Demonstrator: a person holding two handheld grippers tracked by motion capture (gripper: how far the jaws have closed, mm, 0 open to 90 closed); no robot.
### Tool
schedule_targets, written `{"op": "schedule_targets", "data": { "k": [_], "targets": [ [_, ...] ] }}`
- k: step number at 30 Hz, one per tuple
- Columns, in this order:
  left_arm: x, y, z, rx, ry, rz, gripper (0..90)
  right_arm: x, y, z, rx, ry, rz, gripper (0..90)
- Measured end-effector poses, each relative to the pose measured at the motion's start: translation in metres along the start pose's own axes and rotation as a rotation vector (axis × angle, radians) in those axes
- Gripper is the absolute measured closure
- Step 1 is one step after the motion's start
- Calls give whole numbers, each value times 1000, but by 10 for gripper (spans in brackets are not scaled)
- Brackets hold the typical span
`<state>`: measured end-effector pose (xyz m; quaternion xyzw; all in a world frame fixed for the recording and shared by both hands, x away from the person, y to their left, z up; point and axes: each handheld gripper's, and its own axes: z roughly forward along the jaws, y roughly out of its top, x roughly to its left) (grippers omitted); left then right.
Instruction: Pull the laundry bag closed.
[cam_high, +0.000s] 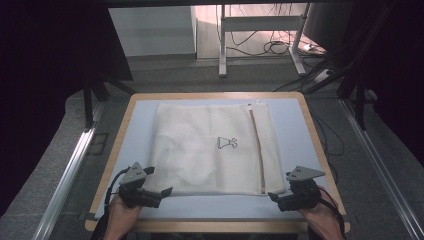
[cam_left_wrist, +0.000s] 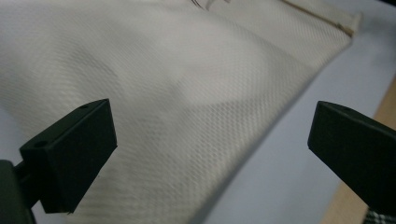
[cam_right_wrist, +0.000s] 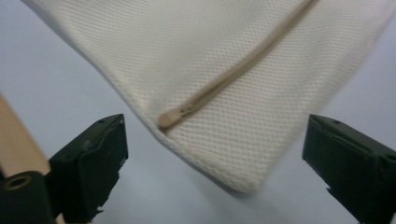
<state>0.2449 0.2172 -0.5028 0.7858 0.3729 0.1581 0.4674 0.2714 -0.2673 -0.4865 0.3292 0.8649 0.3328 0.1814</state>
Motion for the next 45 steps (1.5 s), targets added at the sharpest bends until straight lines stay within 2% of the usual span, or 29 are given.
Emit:
{"op": "schedule_targets", "data": {
  "k": [2,5,7,12,19,24,29,39,45],
  "targets": [
    [-3,1,7,8,-2,12,10,-2,-1,0,2,-29,-9,40],
    [-8,1,15,59,-20,40,8,-6,-4,-2,-5,-14,17,40],
    [-11,2,17,77,-22,60,8,-6,-5,-3,-7,-17,13,39],
    [-15,2,18,95,-6,69,6,-4,-4,-6,-22,-50,-10,15],
    [-13,1,20,71,-38,77,5,-5,-5,-2,-6,-49,-33,5],
    [-15,1,20,68,-34,95,4,-8,-7,-2,-15,-25,7,0],
    [-16,1,20,62,-32,103,4,-8,-6,-3,-31,-15,11,0],
    [-15,1,20,67,-29,99,4,-6,-3,1,-11,-32,-48,11],
    [-15,1,20,72,-17,103,4,-5,-1,3,-4,-32,-59,23]
  ]
}}
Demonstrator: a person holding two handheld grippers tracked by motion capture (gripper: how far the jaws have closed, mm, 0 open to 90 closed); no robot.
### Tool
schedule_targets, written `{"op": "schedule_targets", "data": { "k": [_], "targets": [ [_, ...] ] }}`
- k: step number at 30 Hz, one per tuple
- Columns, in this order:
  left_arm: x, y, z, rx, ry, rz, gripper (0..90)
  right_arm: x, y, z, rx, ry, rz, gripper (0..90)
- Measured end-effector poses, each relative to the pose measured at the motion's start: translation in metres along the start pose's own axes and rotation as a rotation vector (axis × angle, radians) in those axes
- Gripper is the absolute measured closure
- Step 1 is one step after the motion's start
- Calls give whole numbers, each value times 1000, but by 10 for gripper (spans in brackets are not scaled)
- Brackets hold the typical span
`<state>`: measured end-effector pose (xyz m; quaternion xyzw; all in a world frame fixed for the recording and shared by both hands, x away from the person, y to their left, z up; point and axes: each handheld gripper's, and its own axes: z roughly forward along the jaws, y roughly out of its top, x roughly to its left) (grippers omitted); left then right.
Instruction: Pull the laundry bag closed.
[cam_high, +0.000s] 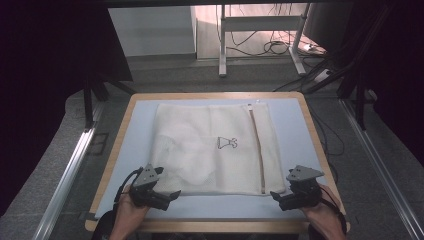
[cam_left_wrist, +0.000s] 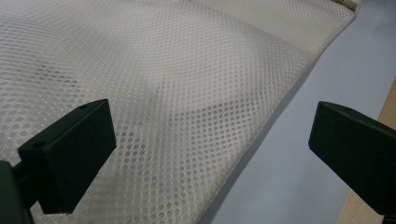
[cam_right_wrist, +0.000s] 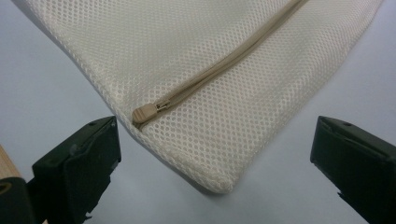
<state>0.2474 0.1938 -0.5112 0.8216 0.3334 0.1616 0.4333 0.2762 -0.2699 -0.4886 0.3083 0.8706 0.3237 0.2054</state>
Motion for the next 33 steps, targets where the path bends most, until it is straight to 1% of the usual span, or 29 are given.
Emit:
{"op": "schedule_targets", "data": {
  "k": [5,9,13,16,20,26,30,33],
  "targets": [
    [2,-1,1,12,3,-10,4,0,1,1,-7,10,11,27],
    [3,-2,1,1,-6,-19,4,0,2,2,-8,-2,10,27],
    [4,-2,1,6,-17,-25,4,1,4,2,-9,-11,24,29],
    [4,-2,2,7,-28,-32,4,2,5,4,-1,-14,17,31],
    [5,-2,1,-12,-62,-51,5,4,6,6,12,-29,-6,35],
    [4,-2,1,-11,-58,-43,4,8,6,11,28,-47,-28,24],
    [5,-2,2,-1,-60,-42,4,8,6,15,38,-65,-16,23],
    [5,-2,2,-3,-65,-47,4,8,6,17,44,-73,-14,24]
  ]
}}
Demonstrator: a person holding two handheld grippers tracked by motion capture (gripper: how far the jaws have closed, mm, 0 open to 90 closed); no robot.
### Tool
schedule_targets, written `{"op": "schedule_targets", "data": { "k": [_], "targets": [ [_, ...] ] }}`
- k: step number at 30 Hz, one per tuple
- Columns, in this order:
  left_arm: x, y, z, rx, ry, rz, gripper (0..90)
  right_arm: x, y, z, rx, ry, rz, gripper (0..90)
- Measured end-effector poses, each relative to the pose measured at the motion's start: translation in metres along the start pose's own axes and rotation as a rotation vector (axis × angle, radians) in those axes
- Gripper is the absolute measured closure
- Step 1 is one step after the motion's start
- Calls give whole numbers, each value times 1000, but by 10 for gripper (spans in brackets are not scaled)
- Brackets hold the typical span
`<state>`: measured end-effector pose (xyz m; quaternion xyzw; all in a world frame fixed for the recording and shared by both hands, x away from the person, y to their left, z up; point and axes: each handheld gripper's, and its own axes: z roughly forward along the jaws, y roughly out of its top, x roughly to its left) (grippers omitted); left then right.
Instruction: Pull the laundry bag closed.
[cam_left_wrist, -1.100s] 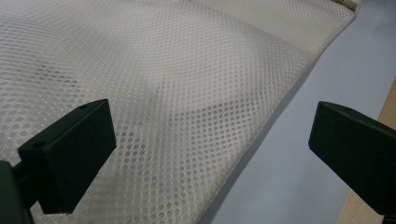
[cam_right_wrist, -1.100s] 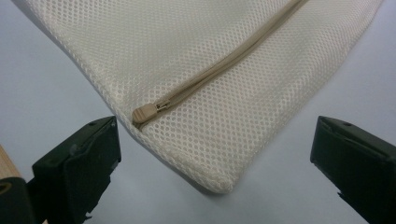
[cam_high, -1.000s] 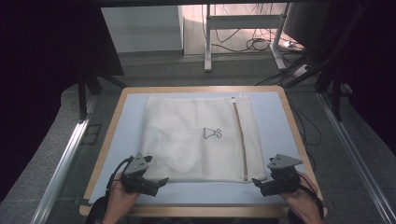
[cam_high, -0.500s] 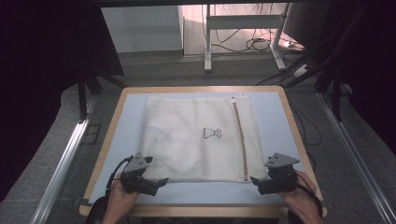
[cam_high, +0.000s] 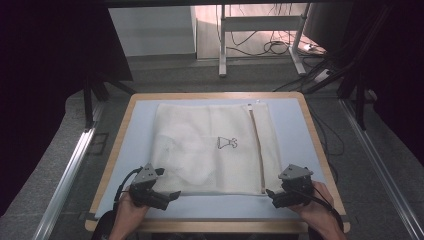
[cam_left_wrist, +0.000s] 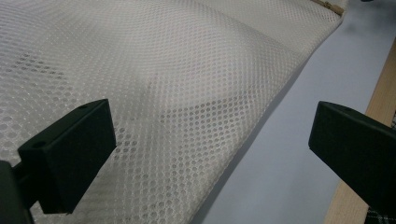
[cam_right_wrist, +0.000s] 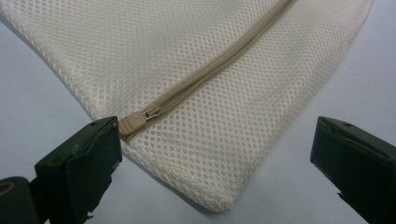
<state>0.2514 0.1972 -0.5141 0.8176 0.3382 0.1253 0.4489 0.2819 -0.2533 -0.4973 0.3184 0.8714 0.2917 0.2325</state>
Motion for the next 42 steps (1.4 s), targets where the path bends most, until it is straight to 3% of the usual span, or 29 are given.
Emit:
{"op": "schedule_targets", "data": {
  "k": [7,18,26,29,35,42],
  "targets": [
    [0,0,0,5,-5,-1,4,4,2,0,8,-43,-19,84],
    [-1,0,1,11,-5,2,4,13,8,-2,5,-100,-91,281],
    [0,0,2,22,-4,2,4,17,9,-3,3,-97,-146,382],
    [0,0,2,24,-5,2,4,20,10,-3,5,-87,-191,454],
    [0,0,2,27,0,5,4,25,12,-1,9,-61,-253,518],
    [-1,0,2,28,4,6,4,32,11,0,19,-30,-326,506]
  ]
}}
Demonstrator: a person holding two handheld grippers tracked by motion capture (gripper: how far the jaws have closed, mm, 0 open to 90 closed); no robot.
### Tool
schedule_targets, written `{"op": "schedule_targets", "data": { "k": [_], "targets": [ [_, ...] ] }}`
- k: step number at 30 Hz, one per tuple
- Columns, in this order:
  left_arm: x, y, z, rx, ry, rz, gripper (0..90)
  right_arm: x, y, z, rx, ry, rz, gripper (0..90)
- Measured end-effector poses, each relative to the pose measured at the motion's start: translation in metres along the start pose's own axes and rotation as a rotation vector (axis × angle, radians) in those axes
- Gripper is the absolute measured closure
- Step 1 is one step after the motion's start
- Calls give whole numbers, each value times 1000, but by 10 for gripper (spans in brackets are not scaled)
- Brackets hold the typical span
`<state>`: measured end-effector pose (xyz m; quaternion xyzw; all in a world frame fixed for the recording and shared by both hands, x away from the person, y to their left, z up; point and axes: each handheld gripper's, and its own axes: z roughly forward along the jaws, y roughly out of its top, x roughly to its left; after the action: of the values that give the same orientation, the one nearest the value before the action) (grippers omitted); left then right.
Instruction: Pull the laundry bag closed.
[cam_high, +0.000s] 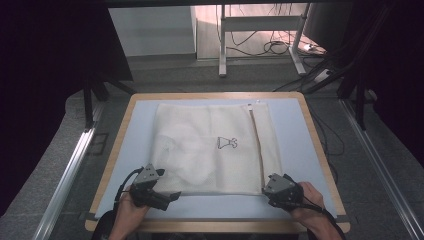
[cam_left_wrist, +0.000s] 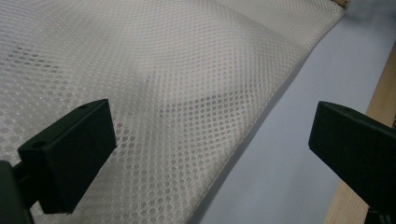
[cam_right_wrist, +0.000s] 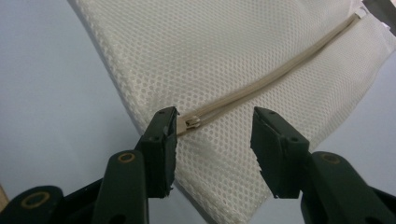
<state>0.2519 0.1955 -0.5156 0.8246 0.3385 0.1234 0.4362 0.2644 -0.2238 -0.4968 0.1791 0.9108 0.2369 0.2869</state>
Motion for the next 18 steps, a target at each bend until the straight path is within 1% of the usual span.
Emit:
{"op": "schedule_targets", "data": {
  "k": [1,2,4,11,12,13,14,18],
  "targets": [
    [0,0,0,0,0,0,4,1,0,0,-3,4,-11,502],
    [0,0,0,2,0,0,4,1,0,0,-3,4,-11,502],
    [0,0,1,5,1,0,4,4,1,1,-7,23,-29,493],
    [0,0,1,10,2,-2,4,6,1,6,2,52,-38,479],
    [0,0,1,11,3,-3,4,7,1,8,4,59,-54,476],
    [0,0,2,12,3,-2,4,7,1,8,4,59,-54,476],
    [0,0,2,13,3,-2,4,9,1,10,13,53,-74,477],
    [1,0,2,15,3,-2,4,10,2,11,22,47,-84,495]
  ]
}}
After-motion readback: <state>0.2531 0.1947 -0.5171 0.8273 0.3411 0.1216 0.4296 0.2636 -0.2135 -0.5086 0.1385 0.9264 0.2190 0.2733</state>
